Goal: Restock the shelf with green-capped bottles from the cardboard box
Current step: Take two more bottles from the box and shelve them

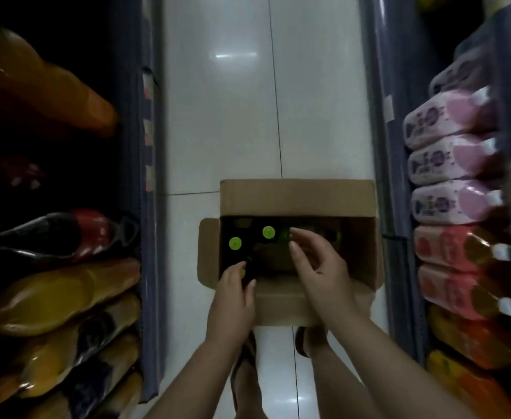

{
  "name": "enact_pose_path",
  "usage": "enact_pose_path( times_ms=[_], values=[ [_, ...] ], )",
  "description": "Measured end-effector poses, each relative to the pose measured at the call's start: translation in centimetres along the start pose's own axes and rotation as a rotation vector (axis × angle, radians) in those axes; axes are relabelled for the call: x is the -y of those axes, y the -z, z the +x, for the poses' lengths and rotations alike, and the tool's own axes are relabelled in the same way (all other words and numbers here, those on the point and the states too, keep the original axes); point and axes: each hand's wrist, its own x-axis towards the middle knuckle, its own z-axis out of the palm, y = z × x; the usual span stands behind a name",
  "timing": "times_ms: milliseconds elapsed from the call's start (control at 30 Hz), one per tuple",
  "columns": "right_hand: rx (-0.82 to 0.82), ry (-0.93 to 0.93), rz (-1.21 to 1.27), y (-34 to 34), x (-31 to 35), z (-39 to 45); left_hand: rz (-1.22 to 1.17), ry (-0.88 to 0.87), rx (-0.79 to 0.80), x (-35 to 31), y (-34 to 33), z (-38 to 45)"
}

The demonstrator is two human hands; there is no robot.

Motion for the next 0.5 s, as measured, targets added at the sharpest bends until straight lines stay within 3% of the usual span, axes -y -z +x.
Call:
enact_pose_path(
  times_ms=[200, 500],
  values=[
    [0.067, -0.042, -0.125, -4.6, -7.8, 5.5, -0.055, 0.201, -0.052, 5.0, -4.2, 3.7],
    [0.060, -0.114, -0.277, -8.5, -14.7, 10.6, -0.190, 0.338, -0.089, 7.2, -8.4, 7.5]
  ],
)
